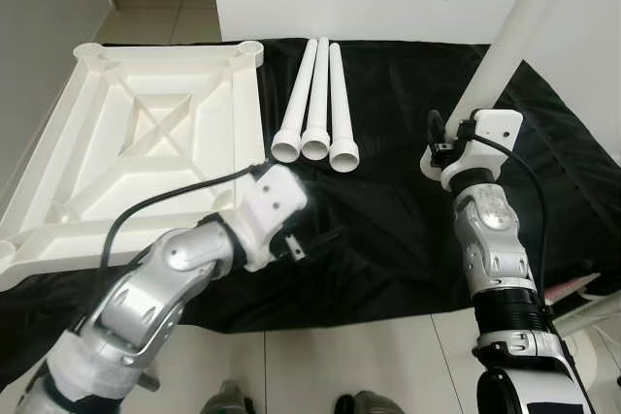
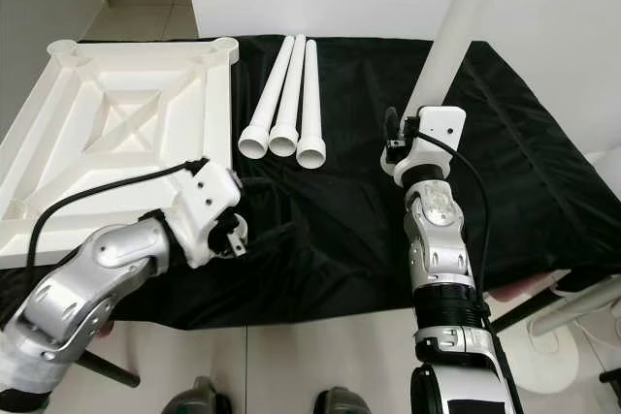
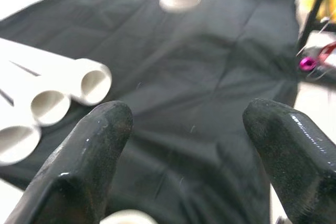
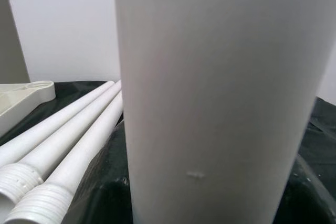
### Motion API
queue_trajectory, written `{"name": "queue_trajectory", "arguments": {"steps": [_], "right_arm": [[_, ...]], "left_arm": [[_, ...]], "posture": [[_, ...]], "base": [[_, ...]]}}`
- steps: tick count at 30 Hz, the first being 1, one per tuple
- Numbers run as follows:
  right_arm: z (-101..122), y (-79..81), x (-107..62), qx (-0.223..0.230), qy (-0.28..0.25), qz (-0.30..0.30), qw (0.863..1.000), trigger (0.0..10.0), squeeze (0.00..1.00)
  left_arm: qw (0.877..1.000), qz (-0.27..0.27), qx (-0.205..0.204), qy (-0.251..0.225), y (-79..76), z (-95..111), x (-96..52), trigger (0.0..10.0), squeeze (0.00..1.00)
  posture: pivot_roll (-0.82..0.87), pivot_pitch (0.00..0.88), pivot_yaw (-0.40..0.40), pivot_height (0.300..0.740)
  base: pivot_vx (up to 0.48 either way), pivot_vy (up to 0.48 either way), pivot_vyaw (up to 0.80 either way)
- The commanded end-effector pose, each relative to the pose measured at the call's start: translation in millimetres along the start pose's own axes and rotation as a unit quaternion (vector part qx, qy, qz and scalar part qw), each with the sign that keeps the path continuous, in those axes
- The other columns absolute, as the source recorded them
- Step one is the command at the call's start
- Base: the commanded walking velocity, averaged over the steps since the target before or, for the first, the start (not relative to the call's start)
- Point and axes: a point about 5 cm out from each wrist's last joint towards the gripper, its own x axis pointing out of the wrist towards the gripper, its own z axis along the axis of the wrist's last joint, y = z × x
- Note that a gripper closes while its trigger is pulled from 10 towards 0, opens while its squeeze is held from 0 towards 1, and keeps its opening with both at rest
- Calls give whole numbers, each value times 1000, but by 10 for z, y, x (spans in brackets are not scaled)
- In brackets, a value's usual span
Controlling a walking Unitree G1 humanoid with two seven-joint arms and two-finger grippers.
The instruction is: Building children table
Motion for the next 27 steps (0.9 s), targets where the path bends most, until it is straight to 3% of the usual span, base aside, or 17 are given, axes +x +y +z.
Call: {"name": "queue_trajectory", "arguments": {"steps": [1,2,4,7,10,12,18,21,27], "right_arm": [[19,-3,-21,-1,0,2,1000,10000,0],[19,-3,-21,-1,0,2,1000,10000,0],[30,-21,-39,-5,0,5,1000,10000,0],[40,-38,-46,-10,-1,7,1000,10000,0],[42,-45,-47,-11,-1,7,1000,10000,0],[52,-63,-56,-16,0,9,1000,10000,0],[57,-69,-66,-21,1,11,1000,10000,0],[66,-82,-86,-30,3,15,999,10000,0],[64,-98,-96,-35,5,14,999,10000,0]], "left_arm": [[999,-45,-4,7,-5,-31,-100,10000,0],[999,-45,-4,7,-5,-31,-100,10000,0],[998,-40,-2,50,89,-188,-264,10000,0],[996,-36,-3,79,165,-292,-388,10000,0],[995,-35,-2,90,193,-332,-433,10000,0],[991,-21,1,130,311,-489,-581,10000,0],[988,-13,6,156,391,-582,-663,10000,0],[983,-40,-2,179,366,-657,-748,10000,0],[982,-42,7,185,347,-695,-745,10000,0]], "posture": [[19,21,5,740],[19,21,5,740],[20,22,3,740],[20,22,3,740],[19,18,0,740],[19,19,1,740],[5,13,-2,740],[0,13,-3,740],[-5,14,-2,740]], "base": [[0,0,0],[0,0,0],[0,0,0],[0,0,0],[0,0,0],[0,0,0],[0,0,0],[0,0,0],[0,0,0]]}}
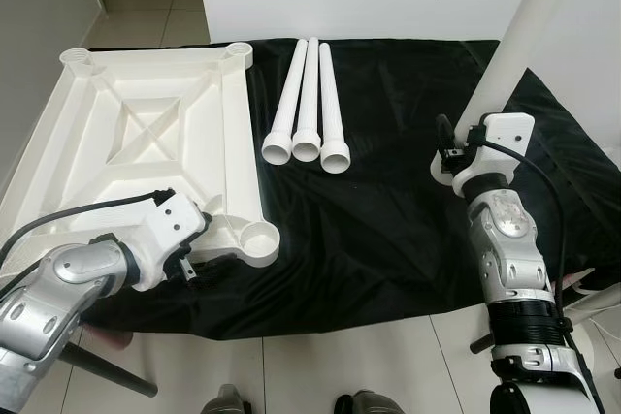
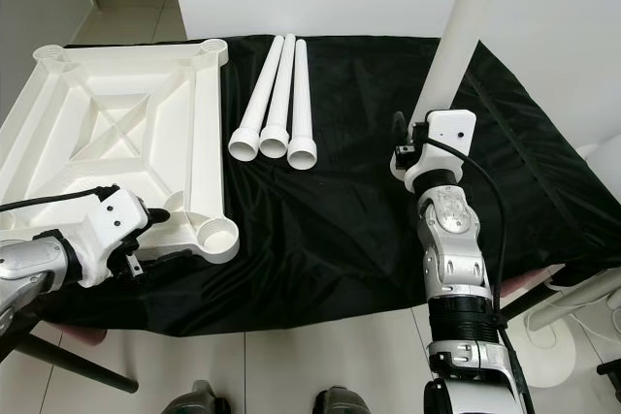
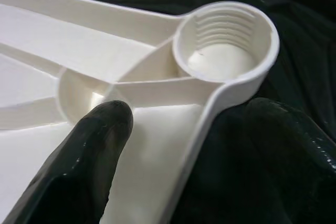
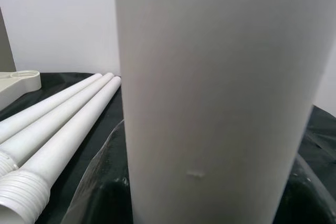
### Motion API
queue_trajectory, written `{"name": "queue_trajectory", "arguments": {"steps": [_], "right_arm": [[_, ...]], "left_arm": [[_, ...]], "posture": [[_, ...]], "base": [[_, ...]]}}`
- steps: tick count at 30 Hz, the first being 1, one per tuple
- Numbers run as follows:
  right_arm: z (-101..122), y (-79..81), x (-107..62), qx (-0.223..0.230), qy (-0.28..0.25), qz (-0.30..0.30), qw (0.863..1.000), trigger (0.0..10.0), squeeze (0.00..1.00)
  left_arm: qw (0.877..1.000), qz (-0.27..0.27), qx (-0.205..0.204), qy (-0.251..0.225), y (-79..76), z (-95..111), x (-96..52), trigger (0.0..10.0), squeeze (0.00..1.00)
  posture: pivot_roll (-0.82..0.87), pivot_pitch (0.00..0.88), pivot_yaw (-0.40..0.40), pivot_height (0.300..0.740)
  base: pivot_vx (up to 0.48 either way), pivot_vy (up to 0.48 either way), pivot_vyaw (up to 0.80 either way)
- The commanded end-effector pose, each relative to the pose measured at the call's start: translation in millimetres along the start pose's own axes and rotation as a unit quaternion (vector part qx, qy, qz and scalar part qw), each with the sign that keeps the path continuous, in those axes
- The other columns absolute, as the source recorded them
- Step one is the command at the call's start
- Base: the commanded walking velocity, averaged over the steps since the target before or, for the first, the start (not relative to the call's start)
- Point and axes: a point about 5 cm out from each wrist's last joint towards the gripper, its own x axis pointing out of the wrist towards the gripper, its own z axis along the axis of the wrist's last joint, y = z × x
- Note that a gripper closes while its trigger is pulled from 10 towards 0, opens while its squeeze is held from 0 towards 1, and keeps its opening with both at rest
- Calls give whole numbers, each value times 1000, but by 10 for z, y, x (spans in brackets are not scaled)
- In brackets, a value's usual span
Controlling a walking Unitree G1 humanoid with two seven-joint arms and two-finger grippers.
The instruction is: Building children table
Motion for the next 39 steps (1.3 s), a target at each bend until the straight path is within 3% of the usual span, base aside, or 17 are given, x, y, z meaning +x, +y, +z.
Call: {"name": "queue_trajectory", "arguments": {"steps": [1,11,22,28,39], "right_arm": [[23,0,-3,-8,-1,4,1000,10000,0],[30,4,-15,-11,0,5,1000,10000,0],[32,2,-11,-14,0,2,1000,10000,0],[35,-6,-17,-15,-1,-2,1000,10000,0],[36,23,-27,-11,-1,-4,1000,10000,0]], "left_arm": [[999,-51,4,15,-88,-59,21,10000,0],[995,-94,11,21,-241,-103,185,10000,0],[991,-127,15,-28,-423,108,409,10000,0],[988,-147,9,-54,-613,216,576,10000,0],[988,-120,-4,-98,-702,473,925,10000,0]], "posture": [[-7,13,-1,740],[-17,11,4,740],[-33,0,13,740],[-39,1,23,740],[-43,8,30,740]], "base": [[0,0,0],[0,0,0],[0,0,0],[0,0,0],[0,0,0]]}}
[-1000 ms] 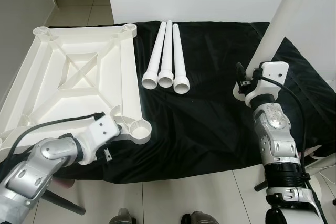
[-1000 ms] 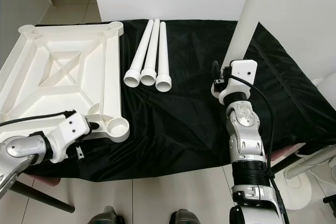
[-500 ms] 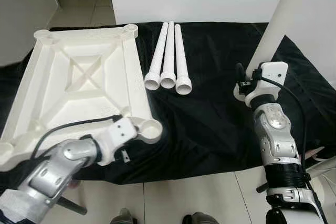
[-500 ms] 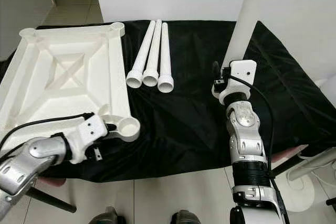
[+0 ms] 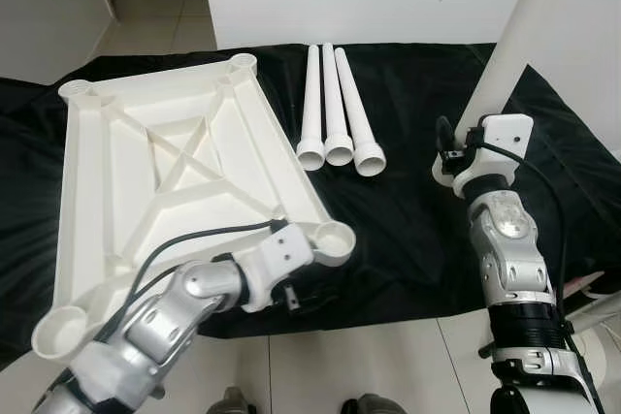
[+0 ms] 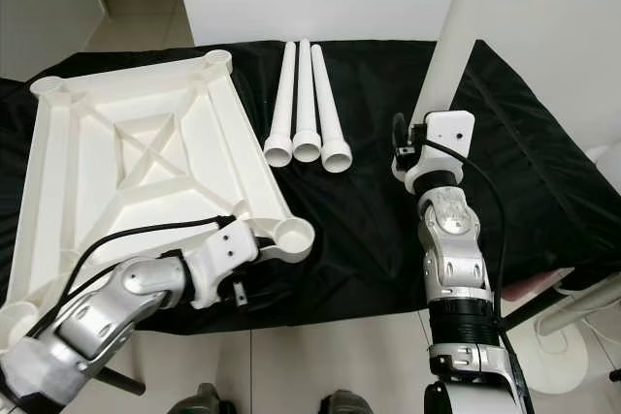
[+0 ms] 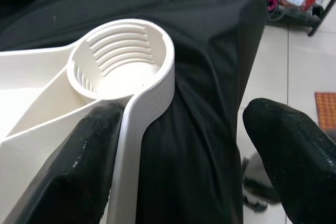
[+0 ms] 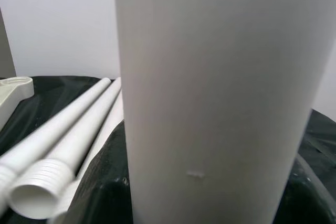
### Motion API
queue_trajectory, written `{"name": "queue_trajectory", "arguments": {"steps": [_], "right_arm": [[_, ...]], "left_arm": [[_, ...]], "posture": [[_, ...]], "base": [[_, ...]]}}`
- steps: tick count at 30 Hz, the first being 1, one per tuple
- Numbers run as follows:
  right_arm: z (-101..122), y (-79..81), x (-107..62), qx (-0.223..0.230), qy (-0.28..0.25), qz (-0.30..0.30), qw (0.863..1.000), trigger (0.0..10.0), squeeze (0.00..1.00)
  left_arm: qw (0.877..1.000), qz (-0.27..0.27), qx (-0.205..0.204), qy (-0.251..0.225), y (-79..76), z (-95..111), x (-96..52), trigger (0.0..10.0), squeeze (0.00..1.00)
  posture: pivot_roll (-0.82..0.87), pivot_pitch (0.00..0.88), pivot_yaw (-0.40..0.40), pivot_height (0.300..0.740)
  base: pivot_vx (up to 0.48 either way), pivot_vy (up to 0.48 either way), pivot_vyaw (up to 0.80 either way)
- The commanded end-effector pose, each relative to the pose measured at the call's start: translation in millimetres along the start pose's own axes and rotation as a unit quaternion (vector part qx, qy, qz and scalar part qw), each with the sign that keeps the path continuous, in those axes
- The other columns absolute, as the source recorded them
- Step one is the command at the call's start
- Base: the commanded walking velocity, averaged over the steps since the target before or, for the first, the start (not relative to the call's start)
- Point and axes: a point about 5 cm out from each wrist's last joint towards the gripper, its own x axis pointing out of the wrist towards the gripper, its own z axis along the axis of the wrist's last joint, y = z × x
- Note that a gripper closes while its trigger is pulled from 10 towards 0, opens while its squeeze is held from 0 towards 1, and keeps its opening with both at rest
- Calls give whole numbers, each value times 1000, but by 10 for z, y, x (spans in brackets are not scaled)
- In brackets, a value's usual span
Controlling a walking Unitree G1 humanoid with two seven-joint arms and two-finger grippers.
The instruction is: Building children table
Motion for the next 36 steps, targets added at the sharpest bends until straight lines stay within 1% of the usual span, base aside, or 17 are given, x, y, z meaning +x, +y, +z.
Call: {"name": "queue_trajectory", "arguments": {"steps": [1,4,9,10,11,12,13,15,17,20,22,24,26,31,32,33,36], "right_arm": [[13,30,-15,4,-1,6,1000,10000,0],[11,64,-45,9,1,24,1000,10000,0],[8,72,-56,10,1,29,1000,10000,0],[5,87,-68,16,3,36,999,10000,0],[5,87,-68,16,3,36,999,10000,0],[4,104,-77,21,4,43,999,10000,0],[4,104,-77,21,4,43,999,10000,0],[3,160,-99,32,6,61,998,10000,0],[6,190,-113,38,7,71,997,10000,0],[8,210,-122,43,7,77,996,10000,0],[2,249,-140,45,9,88,995,10000,0],[-28,312,-170,45,17,103,993,10000,0],[-43,344,-180,43,22,109,993,10000,0],[-56,371,-186,43,26,114,992,10000,0],[-65,410,-194,41,30,121,991,10000,0],[-84,485,-209,41,34,151,987,10000,0],[-96,536,-222,41,37,172,984,10000,0]], "left_arm": [[1000,1,3,-1,-13,31,81,10000,0],[1000,26,-1,-13,-7,99,227,10000,0],[999,35,-7,-15,8,116,266,10000,0],[998,54,-4,-18,46,138,314,10000,0],[998,54,-4,-18,46,138,314,10000,0],[997,78,-5,-19,97,154,354,10000,0],[997,78,-5,-19,97,154,354,10000,0],[992,122,7,-24,190,190,400,10000,0],[990,140,6,-29,222,205,403,10000,0],[988,149,6,-32,239,215,404,10000,0],[987,152,0,-48,244,254,387,10000,0],[985,148,-10,-84,244,348,340,10000,0],[985,143,-18,-95,243,388,310,10000,0],[984,138,-18,-107,237,428,280,10000,0],[985,124,-16,-116,211,459,242,10000,0],[986,107,-18,-124,176,483,175,10000,0],[987,95,-18,-129,150,498,131,10000,0]], "posture": [[-51,13,33,740],[-57,22,36,740],[-61,25,37,740],[-65,32,36,740],[-65,32,36,740],[-69,39,34,740],[-69,39,34,740],[-77,50,28,740],[-78,55,24,740],[-78,55,24,740],[-80,61,18,740],[-76,68,14,740],[-75,68,14,740],[-71,70,11,740],[-62,70,8,740],[-51,70,1,740],[-51,70,1,740]], "base": [[0,0,0],[0,0,0],[0,0,0],[0,0,0],[0,0,0],[0,0,0],[0,0,0],[0,0,0],[0,0,0],[0,0,0],[0,0,0],[0,0,0],[0,0,0],[0,0,0],[0,0,0],[0,0,0],[0,0,0]]}}
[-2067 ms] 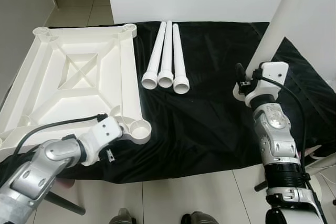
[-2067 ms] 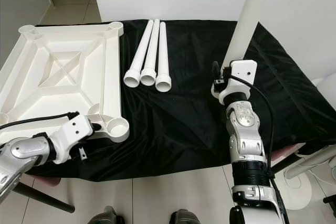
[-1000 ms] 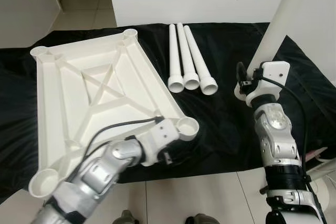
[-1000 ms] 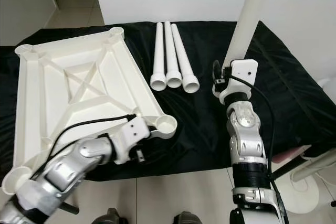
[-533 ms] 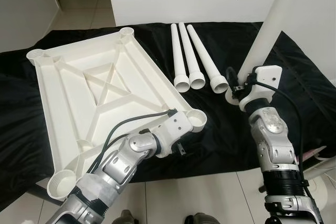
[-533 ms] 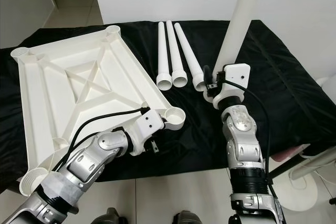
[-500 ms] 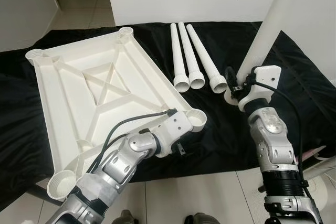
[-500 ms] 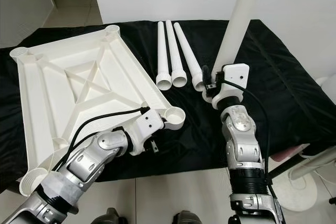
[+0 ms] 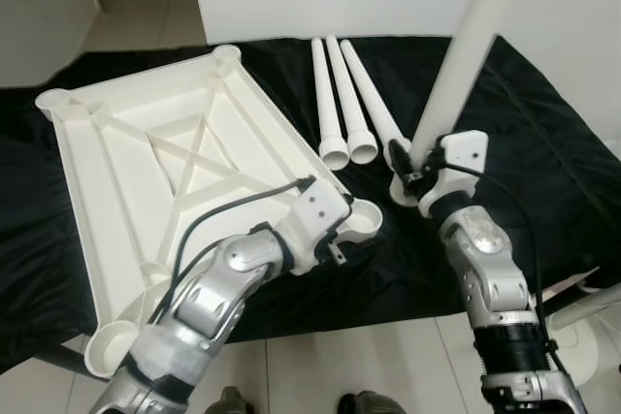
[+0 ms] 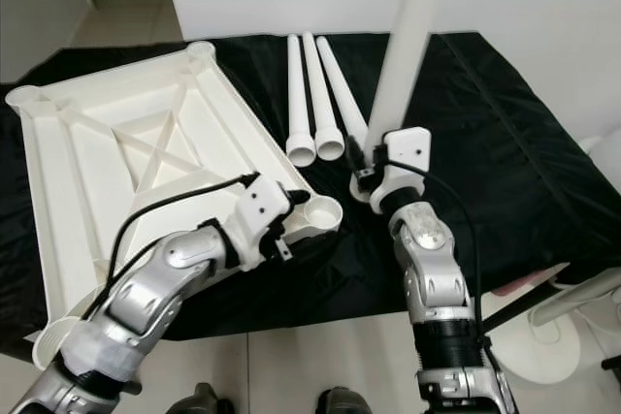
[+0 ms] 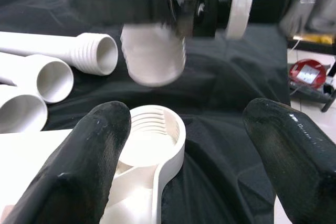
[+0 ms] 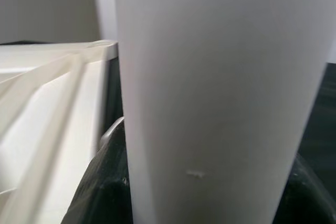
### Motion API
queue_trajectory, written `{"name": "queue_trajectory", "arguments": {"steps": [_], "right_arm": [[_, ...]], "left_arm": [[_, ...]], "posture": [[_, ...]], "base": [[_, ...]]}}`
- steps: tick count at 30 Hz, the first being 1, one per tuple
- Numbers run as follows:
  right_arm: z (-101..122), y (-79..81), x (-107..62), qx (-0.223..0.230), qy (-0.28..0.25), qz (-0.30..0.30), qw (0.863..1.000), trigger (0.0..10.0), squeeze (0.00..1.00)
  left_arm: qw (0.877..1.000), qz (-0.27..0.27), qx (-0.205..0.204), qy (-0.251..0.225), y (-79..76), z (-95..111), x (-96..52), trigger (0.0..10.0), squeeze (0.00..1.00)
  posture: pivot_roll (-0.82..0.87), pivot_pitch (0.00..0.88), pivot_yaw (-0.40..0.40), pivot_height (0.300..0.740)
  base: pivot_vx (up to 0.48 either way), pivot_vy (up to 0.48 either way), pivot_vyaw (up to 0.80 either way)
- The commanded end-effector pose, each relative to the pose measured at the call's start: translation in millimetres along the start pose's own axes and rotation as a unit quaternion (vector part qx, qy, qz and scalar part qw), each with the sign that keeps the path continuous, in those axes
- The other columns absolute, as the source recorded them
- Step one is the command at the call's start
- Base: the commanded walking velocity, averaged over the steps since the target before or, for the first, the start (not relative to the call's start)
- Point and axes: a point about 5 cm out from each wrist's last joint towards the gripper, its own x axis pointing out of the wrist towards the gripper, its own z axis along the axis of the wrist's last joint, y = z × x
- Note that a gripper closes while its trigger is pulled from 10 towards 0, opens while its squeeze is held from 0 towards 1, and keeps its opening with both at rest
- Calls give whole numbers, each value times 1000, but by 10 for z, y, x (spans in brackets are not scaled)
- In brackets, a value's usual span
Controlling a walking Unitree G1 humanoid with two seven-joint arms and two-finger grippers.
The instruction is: Building children table
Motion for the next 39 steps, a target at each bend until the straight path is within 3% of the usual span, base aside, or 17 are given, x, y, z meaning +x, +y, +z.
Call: {"name": "queue_trajectory", "arguments": {"steps": [1,13,18,23,39], "right_arm": [[6,101,0,-8,-4,33,999,10000,0],[20,196,28,7,-23,76,997,10000,0],[-44,209,49,26,-23,85,996,10000,0],[-158,254,20,27,-9,104,994,10000,0],[-483,286,-146,61,29,123,990,10000,0]], "left_arm": [[1000,9,2,-8,-9,35,-109,10000,0],[999,32,-29,0,-3,23,-424,10000,0],[997,54,-50,-5,-53,65,-388,10000,0],[996,40,-76,5,-170,85,-355,10000,0],[994,47,-97,13,-126,128,-444,10000,0]], "posture": [[-28,68,-14,740],[7,57,-41,740],[22,49,-45,740],[31,40,-52,740],[40,30,-59,740]], "base": [[0,0,0],[0,0,0],[0,0,0],[0,0,0],[0,0,0]]}}
